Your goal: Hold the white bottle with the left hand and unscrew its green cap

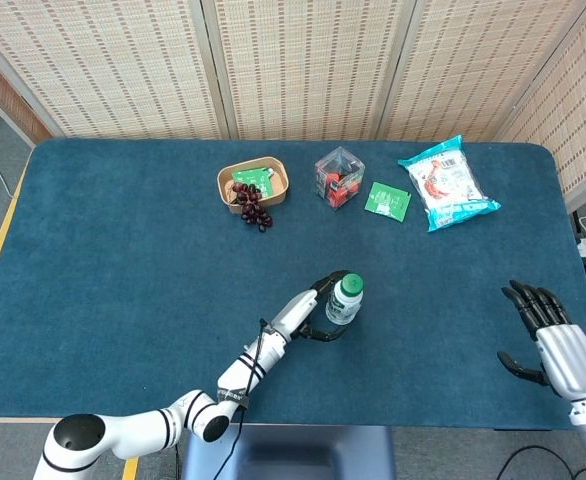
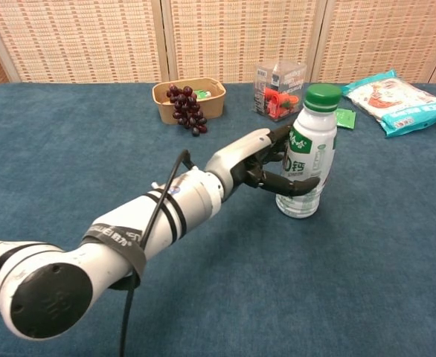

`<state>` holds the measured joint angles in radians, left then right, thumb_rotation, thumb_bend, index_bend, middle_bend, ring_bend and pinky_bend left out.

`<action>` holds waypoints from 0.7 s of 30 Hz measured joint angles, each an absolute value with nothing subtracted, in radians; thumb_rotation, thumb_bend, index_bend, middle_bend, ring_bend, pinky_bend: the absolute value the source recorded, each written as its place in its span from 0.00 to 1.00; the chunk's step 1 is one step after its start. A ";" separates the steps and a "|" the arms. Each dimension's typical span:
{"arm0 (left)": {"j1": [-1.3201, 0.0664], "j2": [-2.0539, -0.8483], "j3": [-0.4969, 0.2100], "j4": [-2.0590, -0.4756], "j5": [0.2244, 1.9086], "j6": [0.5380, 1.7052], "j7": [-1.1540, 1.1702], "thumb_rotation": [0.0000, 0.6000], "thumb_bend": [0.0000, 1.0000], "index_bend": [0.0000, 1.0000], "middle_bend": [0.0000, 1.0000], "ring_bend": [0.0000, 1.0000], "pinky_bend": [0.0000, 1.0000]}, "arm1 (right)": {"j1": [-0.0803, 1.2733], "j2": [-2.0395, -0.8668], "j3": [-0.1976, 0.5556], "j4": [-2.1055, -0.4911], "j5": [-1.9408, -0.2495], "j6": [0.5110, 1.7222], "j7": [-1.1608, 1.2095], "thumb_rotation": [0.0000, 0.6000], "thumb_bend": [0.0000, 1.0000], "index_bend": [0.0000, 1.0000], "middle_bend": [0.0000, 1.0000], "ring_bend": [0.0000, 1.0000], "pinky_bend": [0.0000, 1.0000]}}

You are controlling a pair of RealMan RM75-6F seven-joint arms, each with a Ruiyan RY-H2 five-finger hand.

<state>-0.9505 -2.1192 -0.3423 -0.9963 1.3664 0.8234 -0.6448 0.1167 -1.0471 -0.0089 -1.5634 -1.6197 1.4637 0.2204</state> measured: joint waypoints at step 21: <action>-1.092 -2.260 -0.414 -0.748 1.335 0.823 -0.666 1.00 0.35 0.14 0.21 0.00 0.00 | 0.118 -1.024 -0.008 -1.563 -1.614 1.450 0.256 1.00 0.17 0.00 0.00 0.00 0.00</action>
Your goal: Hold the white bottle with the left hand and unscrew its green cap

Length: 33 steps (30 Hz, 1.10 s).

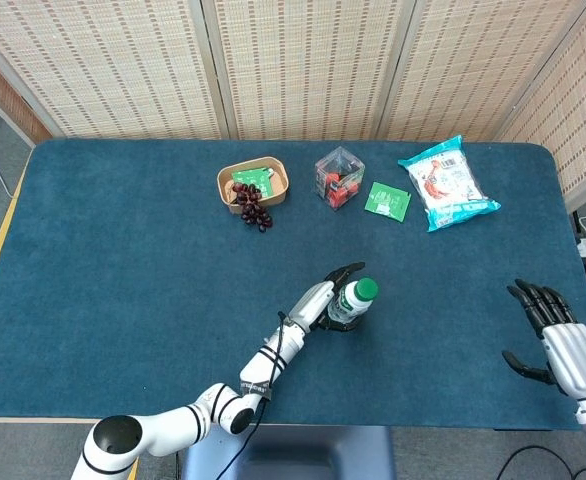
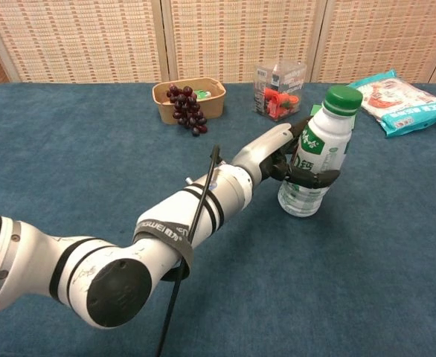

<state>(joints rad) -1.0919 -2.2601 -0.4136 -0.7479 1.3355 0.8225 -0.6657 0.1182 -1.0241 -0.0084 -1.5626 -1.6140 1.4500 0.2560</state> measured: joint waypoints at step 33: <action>-0.859 -2.073 -0.331 -1.081 1.272 0.988 -0.561 1.00 0.69 0.71 0.72 0.20 0.00 | 0.336 -0.900 0.050 -1.888 -1.729 1.227 0.017 1.00 0.17 0.00 0.00 0.00 0.00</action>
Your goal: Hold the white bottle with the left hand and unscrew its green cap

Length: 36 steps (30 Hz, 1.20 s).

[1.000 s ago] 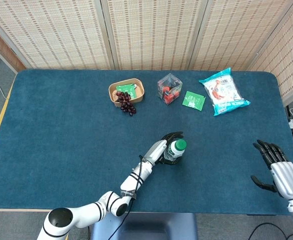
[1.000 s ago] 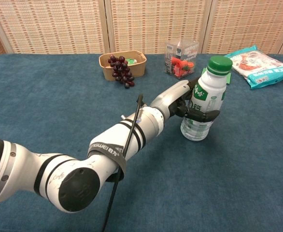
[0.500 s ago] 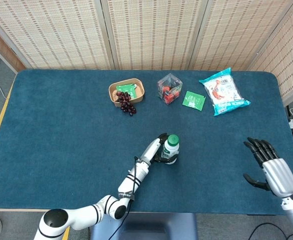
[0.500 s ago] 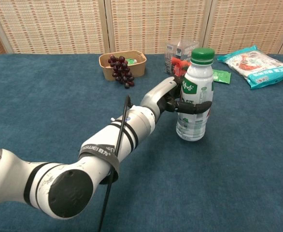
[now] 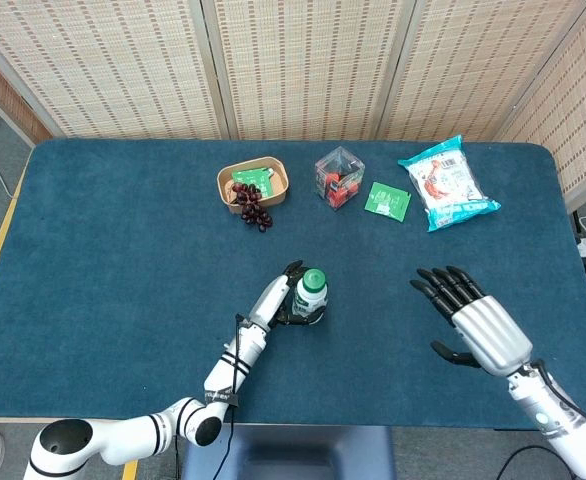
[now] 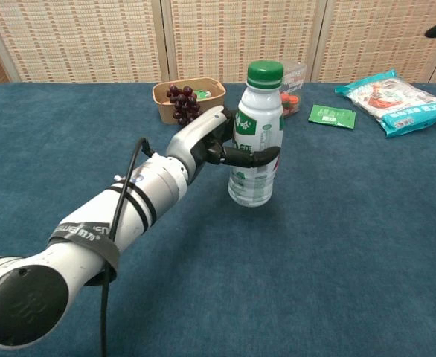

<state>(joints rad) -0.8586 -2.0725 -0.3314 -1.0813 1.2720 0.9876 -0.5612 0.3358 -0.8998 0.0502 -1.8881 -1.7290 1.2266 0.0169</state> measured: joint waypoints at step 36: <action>-0.796 -2.027 -0.262 -1.015 1.315 0.933 -0.581 1.00 0.73 0.73 0.73 0.19 0.00 | 0.740 -1.003 0.175 -2.075 -1.091 0.826 -0.599 1.00 0.17 0.06 0.00 0.00 0.00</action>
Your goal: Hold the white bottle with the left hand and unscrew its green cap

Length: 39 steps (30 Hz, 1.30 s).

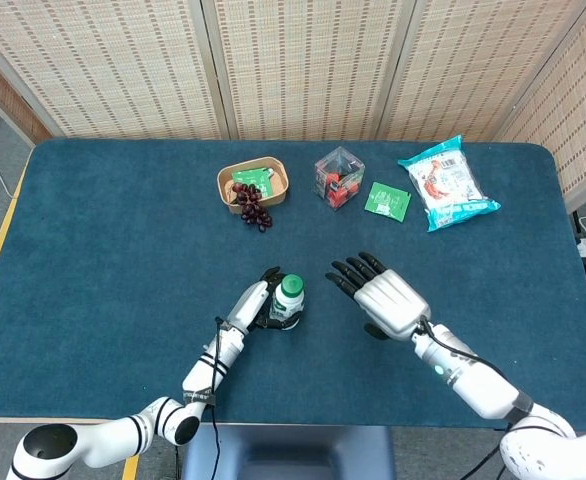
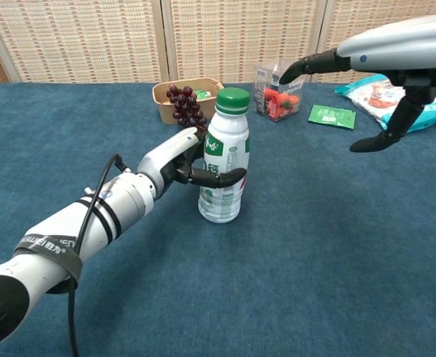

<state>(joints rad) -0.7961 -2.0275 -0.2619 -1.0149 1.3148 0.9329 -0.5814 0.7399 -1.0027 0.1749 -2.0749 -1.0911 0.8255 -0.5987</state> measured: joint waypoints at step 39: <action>-0.811 -2.047 -0.259 -0.975 1.335 0.922 -0.541 1.00 0.89 0.78 0.82 0.29 0.00 | 1.008 -1.149 0.118 -2.073 -0.806 0.909 -0.684 1.00 0.19 0.04 0.00 0.00 0.00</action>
<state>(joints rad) -0.8115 -2.0473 -0.2588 -0.9751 1.3348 0.9219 -0.5415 1.0084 -1.1487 0.1180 -2.0728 -0.8061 0.9085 -0.6837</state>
